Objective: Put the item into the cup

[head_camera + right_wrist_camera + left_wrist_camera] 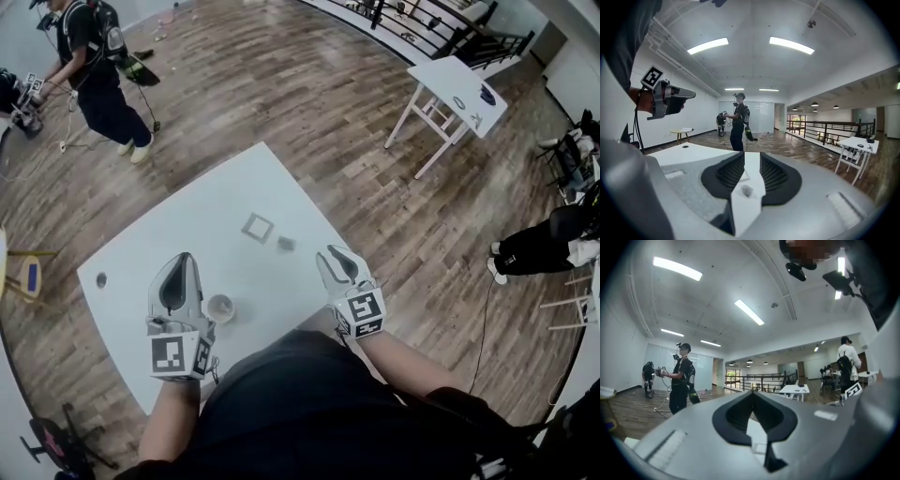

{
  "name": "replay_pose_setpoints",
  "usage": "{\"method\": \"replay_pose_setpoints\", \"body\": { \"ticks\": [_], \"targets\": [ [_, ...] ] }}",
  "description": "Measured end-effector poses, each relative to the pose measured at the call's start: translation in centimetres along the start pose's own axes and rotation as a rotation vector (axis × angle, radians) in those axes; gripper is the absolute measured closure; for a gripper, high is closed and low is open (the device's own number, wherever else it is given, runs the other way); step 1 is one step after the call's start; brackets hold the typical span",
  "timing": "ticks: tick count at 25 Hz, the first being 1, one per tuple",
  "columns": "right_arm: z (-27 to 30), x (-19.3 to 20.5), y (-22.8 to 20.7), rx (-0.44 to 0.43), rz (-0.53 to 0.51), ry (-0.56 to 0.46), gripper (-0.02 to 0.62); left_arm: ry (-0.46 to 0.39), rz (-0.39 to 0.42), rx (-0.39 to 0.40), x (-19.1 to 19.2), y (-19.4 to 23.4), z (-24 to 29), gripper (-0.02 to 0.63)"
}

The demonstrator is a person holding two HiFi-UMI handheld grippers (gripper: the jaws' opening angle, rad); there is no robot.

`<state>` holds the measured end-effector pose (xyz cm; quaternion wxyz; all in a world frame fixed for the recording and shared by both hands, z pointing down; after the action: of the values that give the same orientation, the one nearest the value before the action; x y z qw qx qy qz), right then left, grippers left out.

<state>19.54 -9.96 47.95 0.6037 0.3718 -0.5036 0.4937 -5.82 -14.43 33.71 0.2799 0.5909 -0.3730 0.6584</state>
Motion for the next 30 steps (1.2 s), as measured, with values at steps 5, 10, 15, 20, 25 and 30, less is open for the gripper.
{"method": "replay_pose_setpoints", "body": {
  "ticks": [5,10,15,20,25,30],
  "targets": [
    [0.4,0.6,0.0,-0.008,0.007,0.016,0.489,0.021,-0.002,-0.016,0.1,0.2,0.0,0.6],
    [1.8,1.2,0.8,-0.04,0.011,0.039,0.489,0.045,0.002,-0.043,0.8,1.4,-0.1,0.6],
    [3.5,2.0,1.8,-0.083,0.014,0.067,0.489,0.077,0.006,-0.063,1.2,2.2,-0.3,0.6],
    [5.0,2.9,2.3,-0.103,0.03,0.095,0.489,0.112,-0.007,-0.083,2.2,3.3,-0.2,0.6],
    [5.8,3.9,2.3,-0.117,0.034,0.128,0.489,0.136,-0.012,-0.091,2.8,3.7,0.1,0.6],
    [6.8,5.4,2.1,-0.119,0.032,0.177,0.489,0.168,-0.018,-0.097,3.9,4.3,0.3,0.6]
  ]
}}
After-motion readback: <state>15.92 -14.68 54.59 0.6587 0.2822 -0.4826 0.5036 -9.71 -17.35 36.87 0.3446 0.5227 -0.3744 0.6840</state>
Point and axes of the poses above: the fingertips, and each gripper's own axes: z forward along the fingers, y to its left, x out of its underside, the point moved 1 cm from there along -z, backward along the fingers, and after that the axes turned 6 degrees about z, right-handed, at the moved point
